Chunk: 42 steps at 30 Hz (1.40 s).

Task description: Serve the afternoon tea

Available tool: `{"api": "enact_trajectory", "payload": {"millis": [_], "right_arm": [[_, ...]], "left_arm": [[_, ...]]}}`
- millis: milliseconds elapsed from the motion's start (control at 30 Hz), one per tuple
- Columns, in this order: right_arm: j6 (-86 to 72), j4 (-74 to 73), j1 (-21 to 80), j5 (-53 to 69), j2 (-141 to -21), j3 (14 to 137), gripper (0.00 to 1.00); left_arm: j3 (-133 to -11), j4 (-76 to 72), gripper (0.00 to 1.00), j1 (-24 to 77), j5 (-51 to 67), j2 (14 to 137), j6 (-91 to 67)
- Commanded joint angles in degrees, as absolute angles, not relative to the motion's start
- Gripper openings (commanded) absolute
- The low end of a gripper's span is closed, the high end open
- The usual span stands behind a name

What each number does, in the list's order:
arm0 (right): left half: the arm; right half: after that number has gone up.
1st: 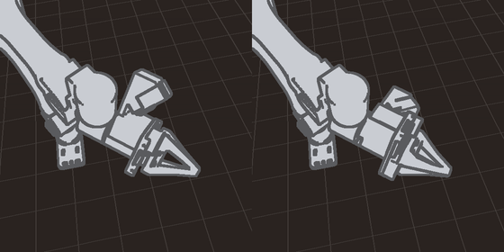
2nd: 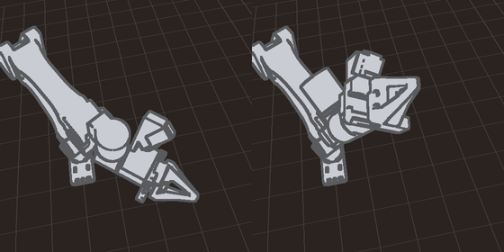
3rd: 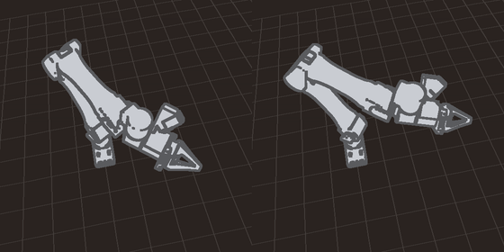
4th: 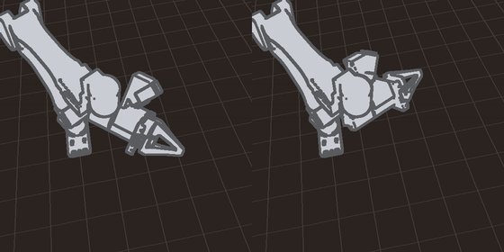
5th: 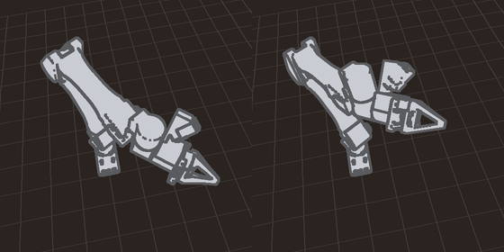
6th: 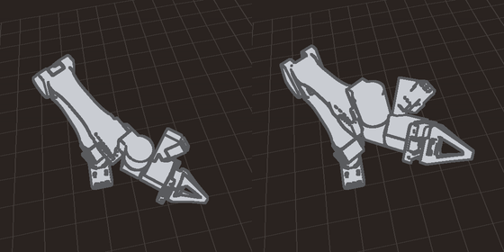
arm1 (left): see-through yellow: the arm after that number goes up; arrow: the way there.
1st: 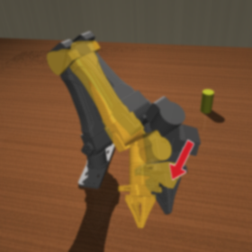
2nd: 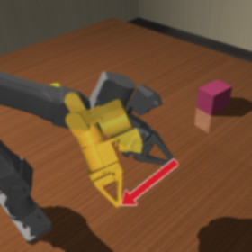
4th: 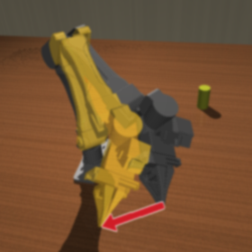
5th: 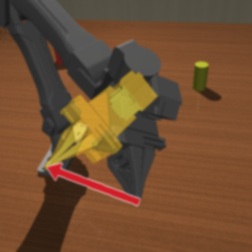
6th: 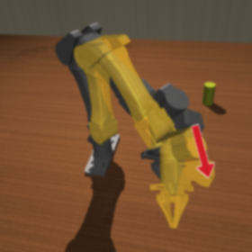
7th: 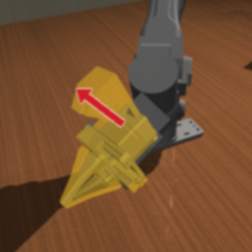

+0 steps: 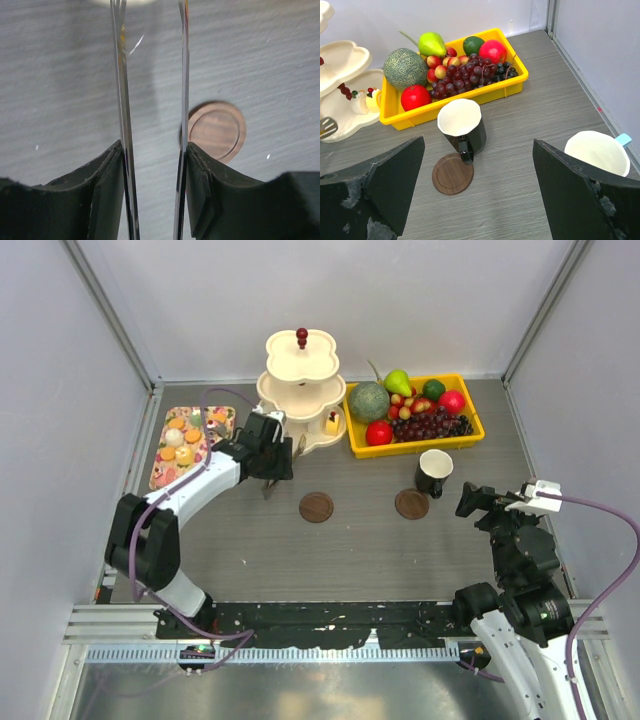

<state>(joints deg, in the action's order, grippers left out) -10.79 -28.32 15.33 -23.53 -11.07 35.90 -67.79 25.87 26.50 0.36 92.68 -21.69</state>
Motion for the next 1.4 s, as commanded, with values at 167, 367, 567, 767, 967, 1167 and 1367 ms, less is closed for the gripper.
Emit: {"api": "enact_trajectory", "payload": {"millis": [167, 367, 567, 767, 967, 1167, 1367], "right_arm": [[-10.4, -26.0, 15.6, -23.8, -10.2, 36.1, 0.96], [-11.0, -25.9, 15.8, -22.3, -10.4, 36.2, 0.96], [-10.6, -25.9, 17.3, -23.1, -9.9, 36.0, 0.96], [-10.5, -25.5, 19.2, -23.5, -9.5, 35.9, 0.96], [-10.5, -25.1, 20.3, -23.5, -8.7, 35.8, 0.96], [-10.3, -25.0, 20.9, -23.6, -7.7, 35.5, 0.96], [-10.0, -24.8, 21.4, -23.7, -7.4, 35.3, 0.96]], "left_arm": [[-62.1, 36.7, 0.46, 23.3, -6.7, 77.0, -23.1], [-60.6, 43.1, 0.45, 16.1, -10.2, 70.7, -22.3], [-59.9, 47.4, 0.45, 5.8, -11.6, 67.0, -20.8], [-61.3, 50.9, 0.45, -3.7, -13.3, 66.9, -20.7], [-61.6, 51.3, 0.47, -8.9, -15.0, 66.7, -19.7], [-61.9, 50.3, 0.54, -13.3, -13.6, 67.8, -17.3], [-62.0, 47.7, 0.6, -14.8, -9.6, 69.5, -17.5]]}}
